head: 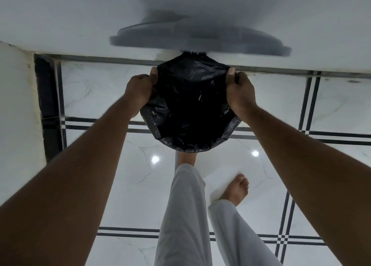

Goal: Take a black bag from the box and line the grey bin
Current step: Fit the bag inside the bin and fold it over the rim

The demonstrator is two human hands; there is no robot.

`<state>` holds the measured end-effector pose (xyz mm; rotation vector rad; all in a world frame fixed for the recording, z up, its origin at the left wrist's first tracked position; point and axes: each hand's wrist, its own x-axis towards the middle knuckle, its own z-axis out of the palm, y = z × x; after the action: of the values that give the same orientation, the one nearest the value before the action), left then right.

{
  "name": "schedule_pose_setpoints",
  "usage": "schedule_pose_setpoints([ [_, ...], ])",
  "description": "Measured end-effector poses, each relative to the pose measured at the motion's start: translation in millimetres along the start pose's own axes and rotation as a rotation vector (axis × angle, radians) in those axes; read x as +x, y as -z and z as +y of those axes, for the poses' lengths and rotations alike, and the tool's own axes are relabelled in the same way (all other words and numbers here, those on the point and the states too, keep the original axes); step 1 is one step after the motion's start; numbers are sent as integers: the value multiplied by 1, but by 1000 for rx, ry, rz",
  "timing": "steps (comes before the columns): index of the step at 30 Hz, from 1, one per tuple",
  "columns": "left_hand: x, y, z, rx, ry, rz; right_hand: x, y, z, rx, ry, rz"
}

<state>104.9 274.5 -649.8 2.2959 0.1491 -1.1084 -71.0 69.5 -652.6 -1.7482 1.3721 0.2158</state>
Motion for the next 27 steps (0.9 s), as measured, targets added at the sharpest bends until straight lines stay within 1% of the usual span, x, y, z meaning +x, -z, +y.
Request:
schedule_pose_setpoints([
  [4, 6, 13, 0, -76, -13, -34, 6, -2, -2, 37, -41, 18],
  [6, 7, 15, 0, -63, -24, -66, 8, 0, -1, 72, -54, 14],
  [9, 6, 14, 4, -75, 14, -110, 14, 5, 3, 60, -46, -84],
  [11, 3, 14, 8, -65, 56, -120, 16, 10, -3, 48, -84, -128],
  [12, 3, 13, 10, -82, 66, -112, 17, 11, -6, 52, -103, -126],
  [14, 4, 11, 10, -178, 81, -56, 16, 15, -11, 51, -118, -65],
  [15, 1, 9, 11, -206, 58, 6, 13, 17, -14, 46, -102, -20],
  [16, 0, 7, 11, -181, -4, 93, 10, 20, -17, 27, -64, 21],
  [17, -1, 5, 9, -101, -85, 188, 6, 21, -20, -7, 2, 53],
  [18, -5, 2, 11, -12, -172, 253, 3, 20, -23, -43, 82, 77],
  [19, -10, -1, 14, 72, -263, 274, 0, 18, -26, -75, 154, 79],
  [20, -13, -5, 18, 147, -338, 257, -1, 14, -29, -106, 213, 63],
  [22, -15, -11, 27, 295, -402, 181, 0, 4, -32, -207, 272, 16],
  [24, -10, -17, 34, 433, -405, 145, 6, -5, -30, -302, 288, -1],
  [27, 5, -20, 44, 477, -335, 71, 18, -9, -28, -311, 296, -23],
])
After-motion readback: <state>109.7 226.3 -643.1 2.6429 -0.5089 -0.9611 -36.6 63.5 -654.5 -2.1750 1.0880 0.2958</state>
